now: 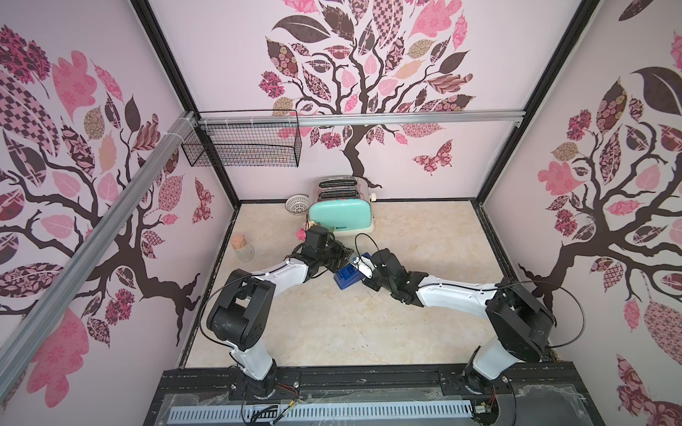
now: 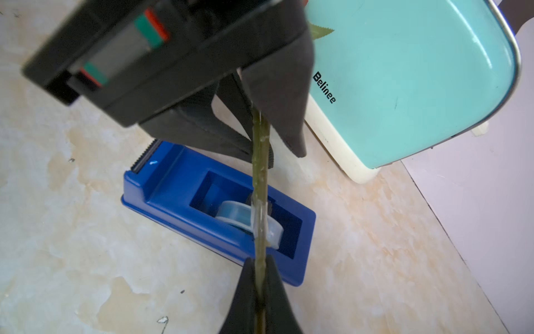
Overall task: Wrap bouquets with tape
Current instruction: Wrap the tape around the bouquet.
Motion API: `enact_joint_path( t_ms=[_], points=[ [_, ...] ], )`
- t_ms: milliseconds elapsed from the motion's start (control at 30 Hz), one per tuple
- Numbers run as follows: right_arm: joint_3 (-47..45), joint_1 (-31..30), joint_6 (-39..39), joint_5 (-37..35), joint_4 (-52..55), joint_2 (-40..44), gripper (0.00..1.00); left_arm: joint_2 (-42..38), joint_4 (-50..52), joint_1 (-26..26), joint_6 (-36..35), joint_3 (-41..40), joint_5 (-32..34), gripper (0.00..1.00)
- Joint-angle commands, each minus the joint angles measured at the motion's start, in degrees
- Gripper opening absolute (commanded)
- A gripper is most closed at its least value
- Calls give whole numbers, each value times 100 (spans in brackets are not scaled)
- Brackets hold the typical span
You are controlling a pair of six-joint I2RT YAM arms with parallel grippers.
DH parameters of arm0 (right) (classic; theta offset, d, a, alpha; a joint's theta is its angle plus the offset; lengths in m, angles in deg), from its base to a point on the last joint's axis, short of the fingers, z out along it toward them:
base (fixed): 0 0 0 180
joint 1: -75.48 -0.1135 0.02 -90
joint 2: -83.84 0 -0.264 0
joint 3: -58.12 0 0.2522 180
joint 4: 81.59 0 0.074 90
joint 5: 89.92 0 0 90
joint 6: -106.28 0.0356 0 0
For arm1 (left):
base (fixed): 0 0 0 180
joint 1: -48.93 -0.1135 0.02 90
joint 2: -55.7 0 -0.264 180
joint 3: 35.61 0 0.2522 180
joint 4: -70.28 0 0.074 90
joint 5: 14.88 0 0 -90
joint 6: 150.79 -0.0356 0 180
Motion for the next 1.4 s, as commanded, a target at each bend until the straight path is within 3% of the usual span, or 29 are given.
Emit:
enact_joint_path(
  t_ms=[0,200,267,400,533,633,833,933,1233,1367],
  points=[
    [138,-108,-187,-57,-469,138,0,88,-55,25,64,167,-183,16],
    [114,-152,-213,-171,-539,118,0,105,-18,51,141,167,-205,0],
    [142,-152,-54,-133,-458,144,2,97,-7,43,113,138,-149,0],
    [462,-68,801,323,273,185,30,88,18,43,-65,135,-55,0],
    [952,551,2278,2013,1246,182,59,28,52,43,-396,133,117,0],
    [1070,1091,3181,3591,1430,82,64,-24,-4,43,-619,75,251,0],
    [1181,1686,4457,5566,1381,-442,60,-79,-510,43,-903,-99,419,0],
    [1201,1835,4832,6058,1251,-717,56,-71,-673,43,-975,-147,429,0],
    [866,2204,6101,7044,59,-1114,37,-44,-907,43,-1059,-268,438,0],
    [857,2213,6101,7116,79,-1204,15,-9,-928,51,-1035,-239,419,0]
  ],
)
